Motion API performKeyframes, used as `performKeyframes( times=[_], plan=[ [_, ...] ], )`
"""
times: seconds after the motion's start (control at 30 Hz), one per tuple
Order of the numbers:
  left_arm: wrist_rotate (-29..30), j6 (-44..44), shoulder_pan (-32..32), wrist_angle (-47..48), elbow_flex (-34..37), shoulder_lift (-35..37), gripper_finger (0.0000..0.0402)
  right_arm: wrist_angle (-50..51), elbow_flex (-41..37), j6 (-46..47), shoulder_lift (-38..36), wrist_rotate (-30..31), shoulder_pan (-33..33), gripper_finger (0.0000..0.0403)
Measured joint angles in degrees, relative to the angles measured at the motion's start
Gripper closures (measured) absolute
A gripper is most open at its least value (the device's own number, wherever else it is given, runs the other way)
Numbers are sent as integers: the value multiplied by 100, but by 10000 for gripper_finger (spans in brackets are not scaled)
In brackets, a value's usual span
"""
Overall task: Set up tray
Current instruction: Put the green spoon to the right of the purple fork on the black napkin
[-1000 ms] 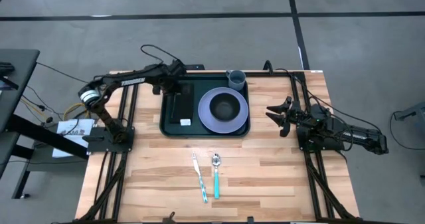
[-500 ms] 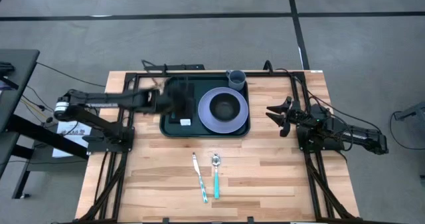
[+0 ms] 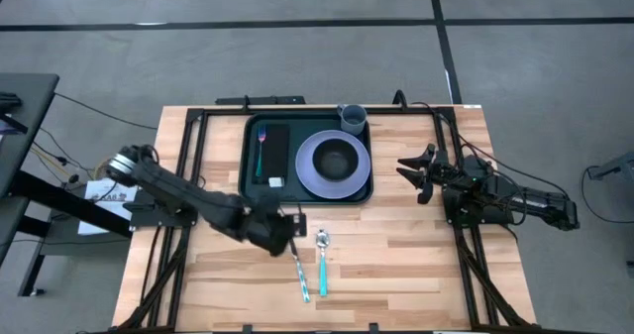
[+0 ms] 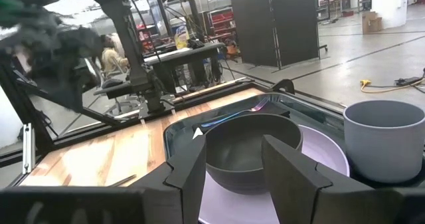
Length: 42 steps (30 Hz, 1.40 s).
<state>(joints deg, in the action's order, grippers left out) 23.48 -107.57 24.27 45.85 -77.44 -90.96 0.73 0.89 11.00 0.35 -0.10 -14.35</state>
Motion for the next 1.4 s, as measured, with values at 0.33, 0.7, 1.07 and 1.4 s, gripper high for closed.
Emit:
performKeyframes(
  times=[0.33,0.7,1.07,1.4],
  plan=[
    [-1603,-339,59,1533,-1665,-1766,308,0,0,2,-1,0,0,264],
    [-2471,-440,94,1477,-2447,-3017,308,0,0,0,-1,0,0,265],
    [-2011,-1133,236,1623,-2451,-3113,308,0,0,2,-1,0,-2,266],
    [-2541,-1176,210,1229,-2445,-3694,308,-1,0,1,6,0,-1,264]
  ],
)
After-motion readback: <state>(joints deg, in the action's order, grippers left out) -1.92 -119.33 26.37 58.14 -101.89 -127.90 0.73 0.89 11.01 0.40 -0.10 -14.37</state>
